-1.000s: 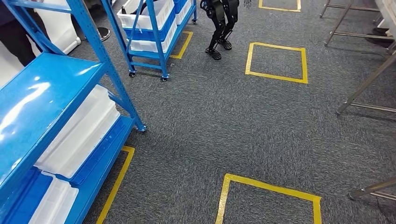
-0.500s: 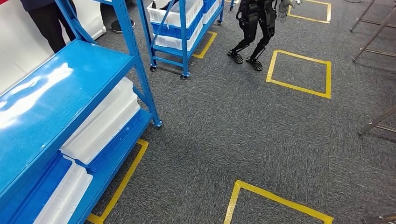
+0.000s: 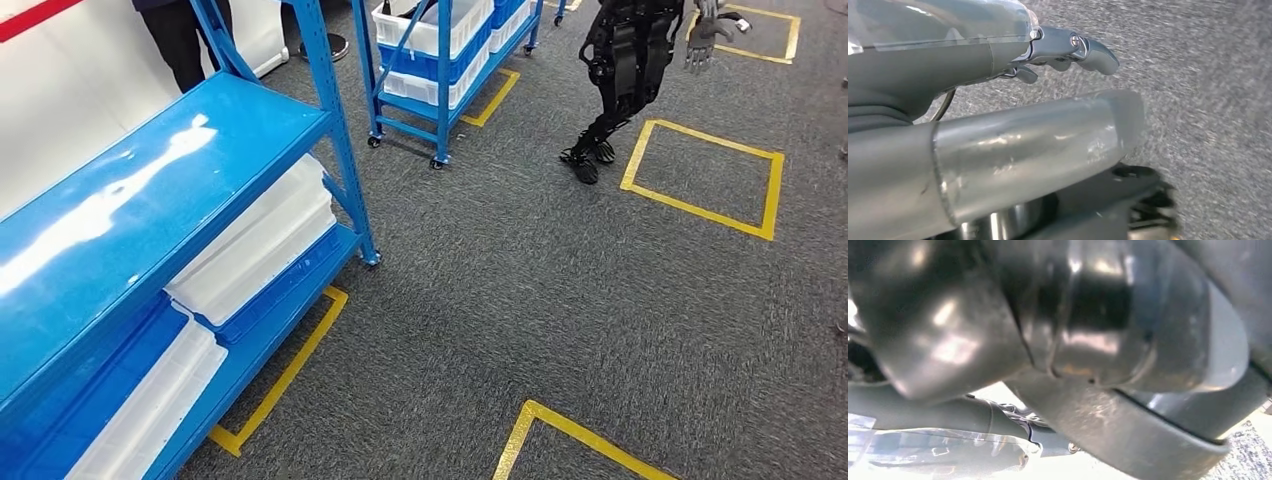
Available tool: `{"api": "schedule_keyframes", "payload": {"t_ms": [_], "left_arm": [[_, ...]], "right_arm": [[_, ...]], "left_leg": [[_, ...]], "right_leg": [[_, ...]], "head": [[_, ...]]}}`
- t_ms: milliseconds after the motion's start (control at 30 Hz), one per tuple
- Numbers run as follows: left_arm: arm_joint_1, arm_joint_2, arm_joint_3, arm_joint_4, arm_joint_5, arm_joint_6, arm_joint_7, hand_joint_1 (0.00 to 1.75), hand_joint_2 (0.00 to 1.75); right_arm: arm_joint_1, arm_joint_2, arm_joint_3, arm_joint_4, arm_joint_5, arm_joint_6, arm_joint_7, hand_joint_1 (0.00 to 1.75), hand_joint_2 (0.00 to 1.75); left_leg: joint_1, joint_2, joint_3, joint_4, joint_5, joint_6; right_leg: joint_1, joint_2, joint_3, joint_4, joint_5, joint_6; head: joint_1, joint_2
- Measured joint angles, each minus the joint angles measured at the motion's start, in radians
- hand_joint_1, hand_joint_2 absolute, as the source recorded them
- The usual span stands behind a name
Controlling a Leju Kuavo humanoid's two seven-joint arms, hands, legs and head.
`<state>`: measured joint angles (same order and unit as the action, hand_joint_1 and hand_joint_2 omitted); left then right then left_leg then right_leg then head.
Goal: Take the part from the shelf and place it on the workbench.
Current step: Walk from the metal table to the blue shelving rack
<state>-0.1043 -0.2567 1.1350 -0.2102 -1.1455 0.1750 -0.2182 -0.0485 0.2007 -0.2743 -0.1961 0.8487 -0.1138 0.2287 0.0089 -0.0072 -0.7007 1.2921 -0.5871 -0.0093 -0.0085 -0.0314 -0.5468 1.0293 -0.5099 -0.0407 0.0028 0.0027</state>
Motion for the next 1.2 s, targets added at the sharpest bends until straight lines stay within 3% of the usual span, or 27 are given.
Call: {"api": "schedule_keyframes", "payload": {"t_ms": [33,100,167,233,300,367,433,467,500,567,633,700,767,833,933,967,1000,1033,1133,1200], "left_arm": [[0.002,0.0,0.0,0.0,0.0,0.0,0.0,0.0,0.0],[0.001,0.0,0.0,0.0,0.0,0.0,0.0,0.0,0.0],[-0.002,0.0,0.0,0.0,0.0,0.0,0.0,0.0,0.0],[-0.002,0.0,0.001,0.0,0.001,0.0,0.0,0.0,0.0],[0.001,0.0,0.001,0.0,0.001,0.0,0.0,0.0,0.0],[-0.001,0.0,0.001,0.0,0.002,0.0,0.001,0.0,0.0],[-0.003,0.0,0.001,0.0,0.002,0.0,0.001,0.0,0.0],[-0.003,0.0,0.002,0.0,0.002,0.0,0.001,0.0,0.0],[-0.002,0.0,0.002,0.0,0.003,0.0,0.001,0.0,0.0],[-0.001,0.0,0.002,0.0,0.003,0.0,0.001,0.0,0.0],[-0.002,0.0,0.002,0.0,0.003,0.0,0.001,0.0,0.0],[-0.002,0.0,0.002,0.0,0.003,0.0,0.002,0.0,0.0],[-0.001,0.0,0.002,0.0,0.004,0.0,0.002,0.0,0.0],[0.0,0.0,0.003,0.0,0.004,0.0,0.003,0.0,0.0],[-0.002,0.0,0.003,0.0,0.003,0.0,0.003,0.0,0.0],[-0.002,0.0,0.003,0.0,0.003,0.0,0.003,0.0,0.0],[0.0,0.0,0.003,0.0,0.003,0.0,0.003,0.0,0.0],[0.001,0.0,0.003,0.0,0.003,0.0,0.003,0.0,0.0],[0.002,0.0,0.004,0.0,0.003,0.001,0.003,0.0,0.0],[-0.001,0.0,0.004,0.0,0.003,0.001,0.003,0.0,0.0]], "right_arm": [[0.0,0.0,0.0,0.0,0.0,0.0,0.0,0.0,0.0],[0.0,0.001,0.0,0.0,0.0,0.0,0.001,0.0,0.0],[0.0,0.001,0.0,0.0,0.001,0.0,0.001,0.0,0.0],[-0.002,0.001,0.0,0.0,0.001,-0.001,0.002,0.0,0.0],[-0.004,0.001,0.0,0.0,0.001,-0.002,0.002,0.0,0.0],[-0.004,0.0,0.0,0.0,0.002,-0.002,0.001,0.0,0.0],[-0.003,-0.001,0.0,0.0,0.002,-0.001,-0.002,0.0,0.0],[-0.003,-0.001,0.0,-0.001,0.002,-0.001,-0.004,0.0,0.0],[-0.003,-0.002,0.0,-0.001,0.002,-0.001,-0.005,0.0,0.0],[-0.004,-0.002,0.0,-0.001,0.002,-0.001,-0.005,0.0,0.0],[-0.003,-0.002,0.0,0.0,0.002,-0.001,-0.004,0.0,0.0],[-0.003,-0.003,0.0,0.0,0.003,-0.001,-0.003,0.0,0.0],[-0.004,-0.002,-0.001,0.0,0.004,0.0,-0.002,0.0,0.0],[-0.004,-0.002,-0.001,0.0,0.004,0.0,-0.002,0.0,0.0],[-0.001,-0.002,-0.001,0.0,0.004,0.0,-0.002,0.0,0.0],[0.0,-0.002,-0.001,0.0,0.004,0.001,-0.002,0.0,0.0],[0.0,-0.002,-0.001,0.0,0.004,0.001,-0.002,0.0,0.0],[0.0,-0.002,-0.001,0.0,0.004,0.001,-0.002,0.0,0.0],[0.0,-0.002,-0.001,0.0,0.004,0.002,-0.002,0.0,0.0],[0.0,-0.002,-0.001,0.0,0.004,0.002,-0.002,0.0,0.0]], "left_leg": [[0.0,0.003,0.02,-0.042,0.031,0.002],[-0.004,0.032,0.091,-0.182,0.094,0.012],[-0.013,0.057,0.132,-0.266,0.115,0.022],[-0.018,0.049,0.135,-0.278,0.113,0.03],[-0.013,0.035,0.143,-0.292,0.12,0.04],[-0.007,0.021,0.15,-0.302,0.126,0.052],[-0.008,0.007,0.15,-0.303,0.126,0.057],[-0.008,-0.001,0.151,-0.302,0.125,0.057],[-0.008,-0.011,0.153,-0.302,0.125,0.057],[-0.006,-0.033,0.157,-0.297,0.121,0.052],[-0.007,-0.052,0.152,-0.285,0.115,0.043],[-0.008,-0.065,0.142,-0.277,0.112,0.032],[-0.005,-0.074,0.137,-0.276,0.112,0.019],[-0.004,-0.053,0.121,-0.244,0.09,0.009],[-0.002,-0.009,0.036,-0.067,0.003,-0.001],[-0.001,-0.004,0.01,-0.014,-0.014,-0.003],[0.0,-0.001,-0.001,0.007,-0.012,-0.004],[0.001,0.001,0.008,-0.012,0.009,-0.003],[-0.004,0.028,0.105,-0.21,0.102,0.009],[-0.012,0.042,0.137,-0.275,0.114,0.019]], "right_leg": [[0.001,-0.008,0.003,0.0,-0.002,0.001],[0.003,-0.022,0.011,0.0,-0.008,0.006],[0.006,-0.034,0.015,0.001,-0.013,0.015],[0.006,-0.047,0.019,-0.002,-0.015,0.025],[0.003,-0.033,0.021,0.008,-0.027,0.036],[0.001,0.005,-0.015,0.088,-0.075,0.043],[0.0,0.025,-0.083,0.218,-0.132,0.046],[0.0,0.027,-0.106,0.26,-0.14,0.048],[-0.001,0.028,-0.113,0.267,-0.126,0.049],[-0.005,0.036,-0.072,0.173,-0.052,0.05],[-0.011,0.067,-0.022,0.056,-0.001,0.049],[-0.01,0.086,-0.011,0.018,0.001,0.044],[-0.008,0.075,-0.011,0.013,0.004,0.032],[-0.01,0.059,-0.006,0.005,0.007,0.018],[-0.007,0.029,-0.003,0.001,0.005,0.006],[-0.005,0.019,-0.003,0.001,0.003,0.005],[-0.004,0.011,-0.001,0.001,0.002,0.004],[-0.003,0.004,0.001,0.002,0.0,0.005],[-0.001,-0.012,0.012,0.002,-0.008,0.013],[0.001,-0.021,0.015,0.002,-0.012,0.022]], "head": [[0.0,0.0],[0.0,0.0],[0.0,0.0],[0.0,0.0],[0.0,0.0],[0.001,0.0],[0.001,0.0],[0.001,0.0],[0.001,0.0],[0.001,0.0],[0.001,0.0],[0.0,0.0],[0.0,0.0],[0.0,0.0],[-0.001,0.0],[-0.001,0.0],[-0.001,0.0],[-0.001,0.0],[-0.001,0.0],[-0.001,0.0]]}}
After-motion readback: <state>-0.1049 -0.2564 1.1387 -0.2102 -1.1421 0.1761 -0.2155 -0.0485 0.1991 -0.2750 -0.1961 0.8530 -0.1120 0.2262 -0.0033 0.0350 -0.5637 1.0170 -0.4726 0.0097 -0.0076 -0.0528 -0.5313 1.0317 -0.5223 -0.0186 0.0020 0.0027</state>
